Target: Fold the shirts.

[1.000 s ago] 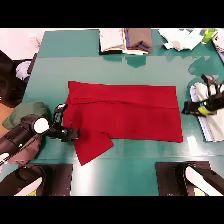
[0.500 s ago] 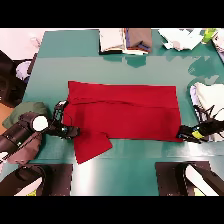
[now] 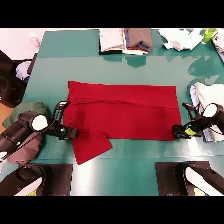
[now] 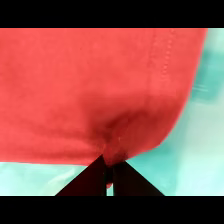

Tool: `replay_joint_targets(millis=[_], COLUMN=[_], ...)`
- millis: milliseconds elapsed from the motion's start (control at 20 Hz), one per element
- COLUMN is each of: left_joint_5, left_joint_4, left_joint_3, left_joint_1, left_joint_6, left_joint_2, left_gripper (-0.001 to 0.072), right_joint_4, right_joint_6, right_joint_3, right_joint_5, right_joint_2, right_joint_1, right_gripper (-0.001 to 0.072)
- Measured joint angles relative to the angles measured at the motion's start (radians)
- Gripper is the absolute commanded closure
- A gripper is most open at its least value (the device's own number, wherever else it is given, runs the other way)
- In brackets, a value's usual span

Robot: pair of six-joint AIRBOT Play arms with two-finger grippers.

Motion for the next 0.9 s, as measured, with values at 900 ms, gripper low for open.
replay_joint_targets(millis=[900], left_joint_5=[0.048], left_joint_4=[0.186], left_joint_3=[0.314], left_joint_1=[0.0], left_joint_6=[0.033], left_joint_2=[-0.019], left_gripper=[0.0682], right_joint_4=[-0.154], right_joint_6=[0.017], right_joint_3=[0.286], right_joint_5=[0.094], right_joint_2=[0.06], right_joint_1=[0.033], right_gripper=[0.0695])
